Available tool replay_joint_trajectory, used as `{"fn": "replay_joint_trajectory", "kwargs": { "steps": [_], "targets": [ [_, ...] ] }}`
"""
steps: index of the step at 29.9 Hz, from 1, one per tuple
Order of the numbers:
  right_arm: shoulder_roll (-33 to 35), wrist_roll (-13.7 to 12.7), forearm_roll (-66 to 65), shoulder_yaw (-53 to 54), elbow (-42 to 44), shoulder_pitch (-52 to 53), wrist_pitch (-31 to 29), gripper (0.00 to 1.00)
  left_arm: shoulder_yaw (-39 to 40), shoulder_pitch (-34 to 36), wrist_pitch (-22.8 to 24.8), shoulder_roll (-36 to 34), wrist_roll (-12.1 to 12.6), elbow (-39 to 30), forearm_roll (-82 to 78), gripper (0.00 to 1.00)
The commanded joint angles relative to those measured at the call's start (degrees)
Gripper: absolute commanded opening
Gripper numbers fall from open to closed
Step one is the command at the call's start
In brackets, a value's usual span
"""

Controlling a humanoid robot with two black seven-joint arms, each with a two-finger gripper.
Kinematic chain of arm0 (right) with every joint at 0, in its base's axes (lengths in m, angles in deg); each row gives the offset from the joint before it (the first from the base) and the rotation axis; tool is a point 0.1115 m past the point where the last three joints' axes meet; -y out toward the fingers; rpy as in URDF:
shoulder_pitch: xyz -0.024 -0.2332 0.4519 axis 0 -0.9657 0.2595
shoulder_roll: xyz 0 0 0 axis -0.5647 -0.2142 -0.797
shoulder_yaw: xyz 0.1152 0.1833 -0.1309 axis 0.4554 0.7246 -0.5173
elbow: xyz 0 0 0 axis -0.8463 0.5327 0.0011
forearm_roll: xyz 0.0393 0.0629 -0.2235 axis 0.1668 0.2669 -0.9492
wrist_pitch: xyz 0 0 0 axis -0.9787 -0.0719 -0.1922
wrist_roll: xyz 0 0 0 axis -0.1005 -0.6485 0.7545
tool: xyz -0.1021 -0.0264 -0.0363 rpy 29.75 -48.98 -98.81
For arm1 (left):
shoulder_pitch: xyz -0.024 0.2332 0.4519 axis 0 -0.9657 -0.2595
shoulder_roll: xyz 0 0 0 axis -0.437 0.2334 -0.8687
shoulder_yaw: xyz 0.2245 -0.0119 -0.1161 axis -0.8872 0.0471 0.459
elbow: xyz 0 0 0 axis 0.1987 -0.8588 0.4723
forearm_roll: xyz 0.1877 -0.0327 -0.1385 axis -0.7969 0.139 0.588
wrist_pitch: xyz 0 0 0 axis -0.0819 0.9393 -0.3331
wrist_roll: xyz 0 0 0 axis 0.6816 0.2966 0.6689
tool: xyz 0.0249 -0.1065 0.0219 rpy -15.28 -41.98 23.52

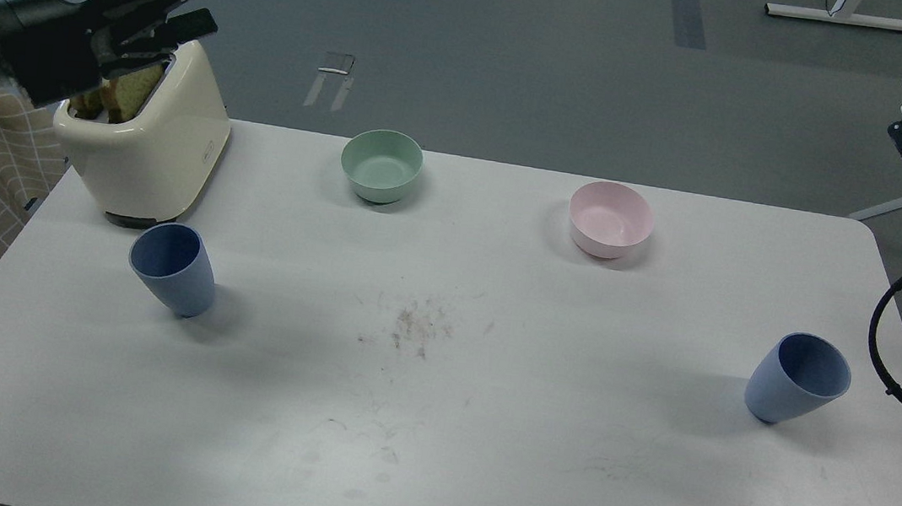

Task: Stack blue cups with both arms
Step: 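Grasp the blue cup near the left arm with the left gripper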

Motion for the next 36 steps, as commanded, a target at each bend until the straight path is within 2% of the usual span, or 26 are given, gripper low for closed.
{"fn": "replay_joint_trajectory", "kwargs": {
  "steps": [1, 3, 9, 12, 16, 19, 23, 25, 32, 34, 35, 36],
  "targets": [
    [-0.01, 0.07, 0.23, 0.41, -0.17, -0.05, 0.01, 1.0, -0.14, -4.06, -3.33, -2.23, -2.13, -0.32, -12.78, 0.92],
    [-0.01, 0.07, 0.84, 0.41, -0.17, -0.05, 0.01, 1.0, -0.23, -6.78, -6.58, -4.15, -2.13, -1.11, -18.75, 0.92],
    [0.25, 0.07, 1.02, 0.59, 0.0, -0.05, 0.01, 1.0, -1.8, -11.71, -11.6, -5.93, -2.13, -1.82, -28.6, 0.92],
    [0.25, 0.07, 1.37, 0.77, 0.0, -0.05, 0.01, 1.0, -3.47, -12.16, -11.95, -5.31, -2.13, -1.03, -30.55, 0.87],
    [0.25, 0.07, 1.72, 0.77, 0.09, -0.13, 0.01, 1.0, -8.04, -12.24, -14.85, -2.33, -2.13, 1.69, -32.75, 0.83],
    [0.25, 0.07, 1.72, 0.77, 0.09, -0.13, 0.01, 1.0, -8.23, -12.51, -14.94, -1.79, -2.13, 3.62, -34.6, 0.83],
    [0.25, 0.07, 1.72, 0.77, 0.0, -0.13, 0.01, 1.0, -8.4, -12.42, -15.21, 0.84, -2.13, 8.89, -37.23, 0.77],
    [0.25, 0.07, 1.72, 0.77, 0.0, -0.13, 0.01, 1.0, -8.4, -12.42, -15.21, 1.11, -2.13, 9.17, -37.24, 0.75],
    [0.25, 0.07, 1.72, 0.85, 0.0, -0.05, 0.01, 1.0, -8.49, -12.42, -15.29, 3.65, -2.13, 9.52, -37.06, 0.55],
    [0.25, 0.07, 1.72, 0.85, 0.0, -0.13, 0.01, 1.0, -8.49, -12.51, -15.29, 4.01, -2.13, 9.52, -37.24, 0.3],
    [0.25, 0.07, 1.72, 0.85, 0.09, -0.13, 0.01, 1.0, -8.49, -12.51, -15.29, 4.09, -2.13, 9.52, -37.24, 0.25],
    [0.25, 0.07, 1.72, 0.85, 0.09, -0.13, 0.01, 1.0, -8.58, -12.51, -15.29, 4.01, -2.13, 9.52, -37.32, 0.15]
  ]
}}
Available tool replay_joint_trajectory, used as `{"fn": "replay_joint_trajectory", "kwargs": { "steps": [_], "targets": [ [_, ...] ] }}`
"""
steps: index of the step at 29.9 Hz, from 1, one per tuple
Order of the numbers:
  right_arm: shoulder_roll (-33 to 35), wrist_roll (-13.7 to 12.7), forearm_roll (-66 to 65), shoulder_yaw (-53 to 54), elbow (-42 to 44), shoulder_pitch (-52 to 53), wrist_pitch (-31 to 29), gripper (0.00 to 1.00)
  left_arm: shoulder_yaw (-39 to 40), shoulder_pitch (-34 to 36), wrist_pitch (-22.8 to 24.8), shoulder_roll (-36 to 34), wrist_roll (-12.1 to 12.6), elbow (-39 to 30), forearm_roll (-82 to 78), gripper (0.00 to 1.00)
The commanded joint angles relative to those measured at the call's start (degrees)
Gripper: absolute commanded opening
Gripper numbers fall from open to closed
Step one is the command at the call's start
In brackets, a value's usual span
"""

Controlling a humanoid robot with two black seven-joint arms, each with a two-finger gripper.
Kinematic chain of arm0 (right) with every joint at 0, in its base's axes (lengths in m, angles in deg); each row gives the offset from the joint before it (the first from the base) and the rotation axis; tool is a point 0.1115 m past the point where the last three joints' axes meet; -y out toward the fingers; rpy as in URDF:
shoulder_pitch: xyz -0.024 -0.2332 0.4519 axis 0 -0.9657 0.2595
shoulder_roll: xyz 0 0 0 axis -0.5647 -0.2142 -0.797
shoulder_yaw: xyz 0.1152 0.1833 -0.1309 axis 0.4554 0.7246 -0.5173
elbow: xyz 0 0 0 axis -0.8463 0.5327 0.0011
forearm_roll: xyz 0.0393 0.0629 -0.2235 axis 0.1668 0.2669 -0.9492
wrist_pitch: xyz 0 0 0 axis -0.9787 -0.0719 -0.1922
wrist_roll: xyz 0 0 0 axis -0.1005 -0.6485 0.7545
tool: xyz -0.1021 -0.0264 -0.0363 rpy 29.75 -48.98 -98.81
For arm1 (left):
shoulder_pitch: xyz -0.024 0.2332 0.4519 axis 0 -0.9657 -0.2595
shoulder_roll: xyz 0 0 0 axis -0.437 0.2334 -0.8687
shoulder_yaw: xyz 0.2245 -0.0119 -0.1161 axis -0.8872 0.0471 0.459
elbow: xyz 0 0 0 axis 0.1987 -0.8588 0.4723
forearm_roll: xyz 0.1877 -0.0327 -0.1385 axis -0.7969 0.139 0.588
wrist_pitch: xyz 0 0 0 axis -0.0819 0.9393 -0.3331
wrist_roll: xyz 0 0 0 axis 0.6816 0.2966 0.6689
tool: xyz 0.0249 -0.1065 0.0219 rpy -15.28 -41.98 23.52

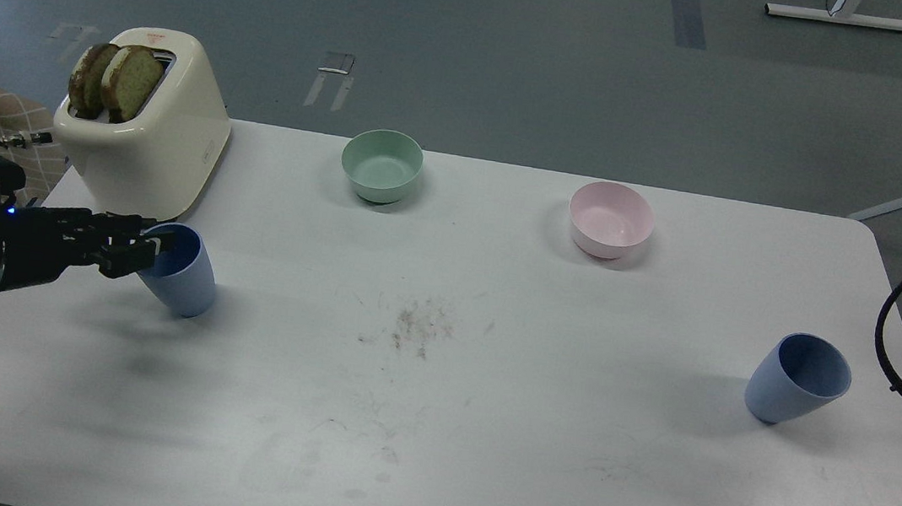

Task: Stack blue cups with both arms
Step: 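Grasp the blue cup near the left arm with the left gripper, then lift the blue cup and carry it toward the table center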

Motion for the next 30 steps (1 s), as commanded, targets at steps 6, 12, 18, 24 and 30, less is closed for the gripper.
{"fn": "replay_joint_trajectory", "kwargs": {
  "steps": [6, 12, 18, 24, 30],
  "targets": [
    [0.0, -0.01, 0.0, 0.0, 0.29, -0.38, -0.01, 1.0, -0.09, -0.09, 0.09, 0.09, 0.0, 0.09, -0.15, 0.0],
    [0.0, -0.01, 0.0, 0.0, 0.29, -0.73, -0.01, 1.0, 0.08, 1.31, 0.09, -0.61, 0.0, -0.78, -0.15, 0.0],
    [0.27, -0.01, 0.0, 1.58, 0.12, -1.87, -0.01, 1.0, -0.01, 9.3, 1.31, -4.47, 0.0, -7.71, -0.15, 0.0],
    [1.67, -0.01, 0.09, 3.69, -0.41, -3.98, -0.01, 1.0, -2.63, 21.16, 7.64, 3.13, 0.0, -12.92, -6.54, 0.0],
    [3.69, 0.08, 0.09, 5.53, -0.5, -5.3, -0.01, 1.0, -12.99, 31.35, 8.09, 16.58, 0.0, -8.54, -10.08, 0.0]
  ]
}}
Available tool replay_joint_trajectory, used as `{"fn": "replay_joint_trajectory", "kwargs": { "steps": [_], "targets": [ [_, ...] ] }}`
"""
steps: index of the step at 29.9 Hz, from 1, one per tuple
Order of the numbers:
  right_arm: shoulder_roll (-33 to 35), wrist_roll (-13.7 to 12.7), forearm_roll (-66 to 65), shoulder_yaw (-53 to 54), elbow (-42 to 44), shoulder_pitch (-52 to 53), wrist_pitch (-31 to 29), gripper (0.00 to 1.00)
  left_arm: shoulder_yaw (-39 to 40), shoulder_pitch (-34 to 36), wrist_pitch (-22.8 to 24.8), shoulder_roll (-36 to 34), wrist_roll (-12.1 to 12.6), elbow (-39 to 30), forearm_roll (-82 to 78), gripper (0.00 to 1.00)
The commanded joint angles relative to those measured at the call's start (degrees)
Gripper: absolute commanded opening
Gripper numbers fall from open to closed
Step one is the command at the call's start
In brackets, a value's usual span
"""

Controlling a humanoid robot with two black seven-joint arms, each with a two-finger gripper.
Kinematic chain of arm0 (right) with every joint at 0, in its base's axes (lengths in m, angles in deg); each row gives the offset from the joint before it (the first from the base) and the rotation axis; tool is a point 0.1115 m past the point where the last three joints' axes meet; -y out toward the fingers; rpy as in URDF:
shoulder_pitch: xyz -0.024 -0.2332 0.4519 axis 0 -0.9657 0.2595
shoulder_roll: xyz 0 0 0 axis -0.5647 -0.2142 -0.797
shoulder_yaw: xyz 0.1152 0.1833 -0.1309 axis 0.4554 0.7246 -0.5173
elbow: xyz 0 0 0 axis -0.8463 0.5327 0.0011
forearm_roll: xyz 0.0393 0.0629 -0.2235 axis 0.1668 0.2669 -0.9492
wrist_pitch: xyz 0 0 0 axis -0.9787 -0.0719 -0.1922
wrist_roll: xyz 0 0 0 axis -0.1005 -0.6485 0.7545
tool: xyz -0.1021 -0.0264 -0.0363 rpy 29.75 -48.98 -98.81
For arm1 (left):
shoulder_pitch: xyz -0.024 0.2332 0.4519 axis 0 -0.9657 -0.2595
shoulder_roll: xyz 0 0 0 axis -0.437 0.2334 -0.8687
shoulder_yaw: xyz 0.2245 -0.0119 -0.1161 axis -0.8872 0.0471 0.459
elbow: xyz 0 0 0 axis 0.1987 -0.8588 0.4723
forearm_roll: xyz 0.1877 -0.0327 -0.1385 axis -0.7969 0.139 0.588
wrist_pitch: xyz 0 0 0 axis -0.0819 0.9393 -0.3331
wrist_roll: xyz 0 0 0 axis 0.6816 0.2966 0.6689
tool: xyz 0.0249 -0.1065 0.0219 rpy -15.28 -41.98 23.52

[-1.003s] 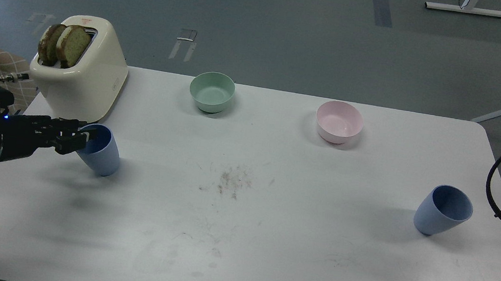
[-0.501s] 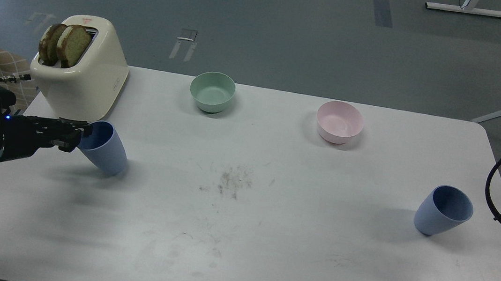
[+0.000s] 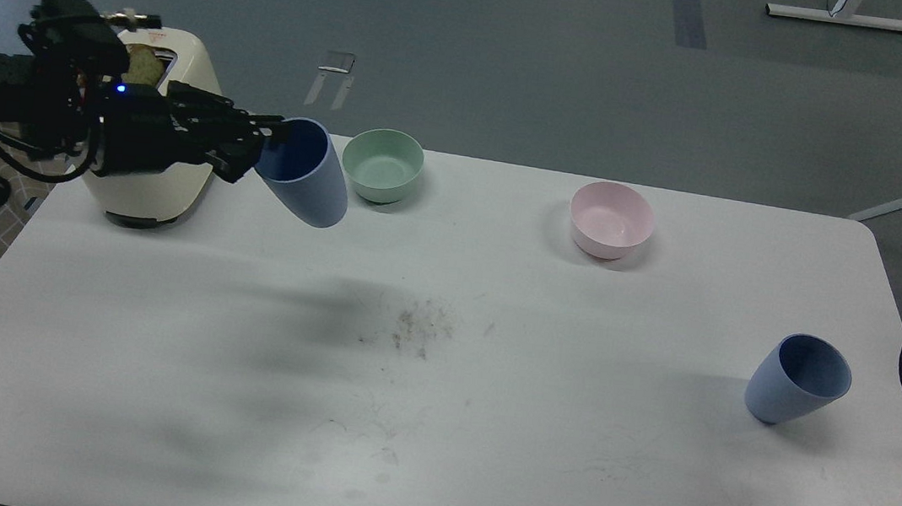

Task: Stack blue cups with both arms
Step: 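Lift the blue cup and carry it toward the table center, then set the blue cup upright at the center and release it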

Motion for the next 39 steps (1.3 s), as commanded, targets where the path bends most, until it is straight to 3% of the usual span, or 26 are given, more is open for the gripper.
{"fn": "replay_joint_trajectory", "kwargs": {
  "steps": [1, 6, 14, 30, 31, 32, 33, 39],
  "targets": [
    [1.28, 0.0, -0.01, 1.09, -0.03, -0.93, 0.01, 1.0, -7.48, 6.52, 0.05, 8.76, 0.0, 4.14, -0.95, 0.0],
    [2.16, 0.0, 0.08, 1.87, -0.03, -2.77, 0.01, 1.0, -14.42, 10.31, 0.05, 17.8, 0.0, 13.0, -1.22, 0.0],
    [2.34, 0.0, 1.14, 2.23, -0.12, -4.18, 0.01, 1.0, -16.54, 11.28, 0.05, 26.52, 0.0, 22.69, -1.66, 0.0],
    [2.96, 0.0, 1.14, 2.49, -0.12, -4.88, 0.01, 1.0, -19.35, 10.84, -0.48, 29.43, 0.05, 27.53, -1.31, 0.0],
    [2.96, 0.0, 1.14, 2.49, -0.12, -4.88, 0.01, 1.0, -19.18, 10.92, -0.48, 29.43, 0.31, 27.71, -1.04, 0.21],
    [2.96, 0.0, 1.14, 2.41, -0.12, -4.88, 0.01, 1.0, -19.18, 11.1, -0.48, 29.43, 0.57, 27.71, -0.87, 0.36],
    [2.96, 0.0, 1.14, 2.4, -0.12, -4.88, 0.01, 1.0, -19.0, 11.19, -0.66, 29.34, 0.66, 27.71, -0.43, 0.64],
    [3.3, 0.0, 1.14, 2.49, -0.21, -4.97, 0.01, 1.0, -18.74, 11.01, -1.01, 28.11, 0.14, 26.74, 1.85, 0.72]
  ]
}}
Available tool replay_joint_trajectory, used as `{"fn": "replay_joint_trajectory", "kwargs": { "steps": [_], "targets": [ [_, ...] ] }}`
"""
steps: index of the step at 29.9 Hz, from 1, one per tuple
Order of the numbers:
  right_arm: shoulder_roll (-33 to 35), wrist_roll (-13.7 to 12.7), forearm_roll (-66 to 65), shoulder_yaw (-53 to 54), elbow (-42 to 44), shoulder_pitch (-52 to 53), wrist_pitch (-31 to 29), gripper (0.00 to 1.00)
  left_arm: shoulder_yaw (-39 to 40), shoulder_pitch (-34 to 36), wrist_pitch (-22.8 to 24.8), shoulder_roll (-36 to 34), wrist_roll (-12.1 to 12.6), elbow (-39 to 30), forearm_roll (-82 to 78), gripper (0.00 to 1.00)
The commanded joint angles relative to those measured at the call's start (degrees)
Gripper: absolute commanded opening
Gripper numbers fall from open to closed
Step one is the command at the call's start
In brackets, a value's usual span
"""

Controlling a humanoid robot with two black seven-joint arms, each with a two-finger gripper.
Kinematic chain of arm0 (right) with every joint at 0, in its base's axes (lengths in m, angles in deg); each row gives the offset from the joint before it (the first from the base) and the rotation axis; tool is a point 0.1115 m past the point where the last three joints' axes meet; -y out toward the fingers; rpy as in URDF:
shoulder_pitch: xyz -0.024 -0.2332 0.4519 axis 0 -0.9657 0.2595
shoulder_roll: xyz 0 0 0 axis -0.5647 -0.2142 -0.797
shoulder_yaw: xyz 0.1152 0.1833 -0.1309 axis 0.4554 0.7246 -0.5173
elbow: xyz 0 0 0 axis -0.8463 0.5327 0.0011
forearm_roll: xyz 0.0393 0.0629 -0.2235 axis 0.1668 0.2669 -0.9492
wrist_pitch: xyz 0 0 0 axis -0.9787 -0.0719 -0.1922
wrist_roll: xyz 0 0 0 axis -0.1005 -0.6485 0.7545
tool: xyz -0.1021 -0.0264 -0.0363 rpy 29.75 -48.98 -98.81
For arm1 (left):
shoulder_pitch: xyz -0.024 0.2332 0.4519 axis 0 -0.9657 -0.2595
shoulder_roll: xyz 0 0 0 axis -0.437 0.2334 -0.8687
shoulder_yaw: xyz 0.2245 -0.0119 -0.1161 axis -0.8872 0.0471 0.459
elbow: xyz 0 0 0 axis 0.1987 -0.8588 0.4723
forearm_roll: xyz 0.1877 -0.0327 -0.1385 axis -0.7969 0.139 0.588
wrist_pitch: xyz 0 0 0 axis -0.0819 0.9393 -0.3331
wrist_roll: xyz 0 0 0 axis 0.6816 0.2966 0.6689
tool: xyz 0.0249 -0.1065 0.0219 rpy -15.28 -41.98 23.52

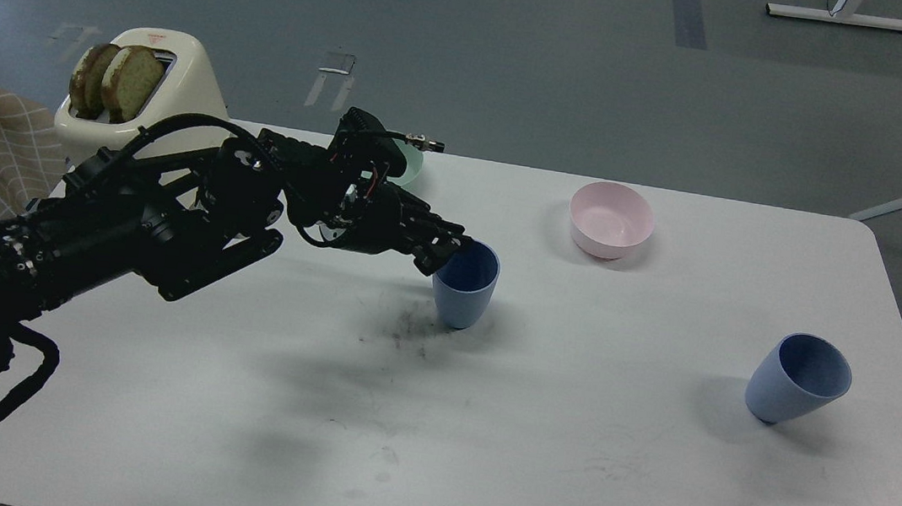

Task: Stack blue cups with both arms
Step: 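Set the blue cup upright at the center and release it, then retract the left arm and reach the right gripper to the other blue cup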

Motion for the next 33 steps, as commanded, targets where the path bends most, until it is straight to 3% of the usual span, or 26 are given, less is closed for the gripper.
{"fn": "replay_joint_trajectory", "kwargs": {
  "steps": [1, 8, 18, 23, 27, 29, 33],
  "targets": [
    [0.93, 0.0, 0.0, 0.02, -0.08, -0.08, -0.01, 1.0, 0.6, -0.22, -0.22, -1.02, -0.19, -0.7, 2.63, 0.74],
    [5.94, 0.0, 0.0, -0.24, -0.34, -0.08, -0.01, 1.0, 10.68, 0.66, -1.45, -8.4, -0.24, -6.07, 26.22, 0.97],
    [15.88, -0.09, -5.63, -6.05, -10.81, -0.87, -0.01, 1.0, 25.74, -5.23, -1.18, -11.83, -0.24, -5.19, 73.31, 0.98],
    [23.34, -0.01, -19.39, -8.06, -20.02, -0.96, -0.01, 1.0, 38.98, -12.25, -0.83, -11.83, 0.16, -1.06, 91.38, 0.98],
    [23.53, 0.0, -31.0, -11.93, -26.08, -1.04, -0.01, 1.0, 43.22, -15.69, -0.74, -12.01, 0.6, -1.06, 96.77, 0.98],
    [23.26, 0.0, -41.35, -14.3, -34.24, -3.05, -0.01, 1.0, 43.93, -16.48, -0.66, -12.18, 1.48, -1.06, 97.04, 0.98],
    [22.03, 0.08, -49.12, -15.36, -37.87, -5.26, -0.01, 1.0, 43.84, -16.75, -0.74, -12.27, 3.59, -0.97, 96.69, 0.98]
  ]
}}
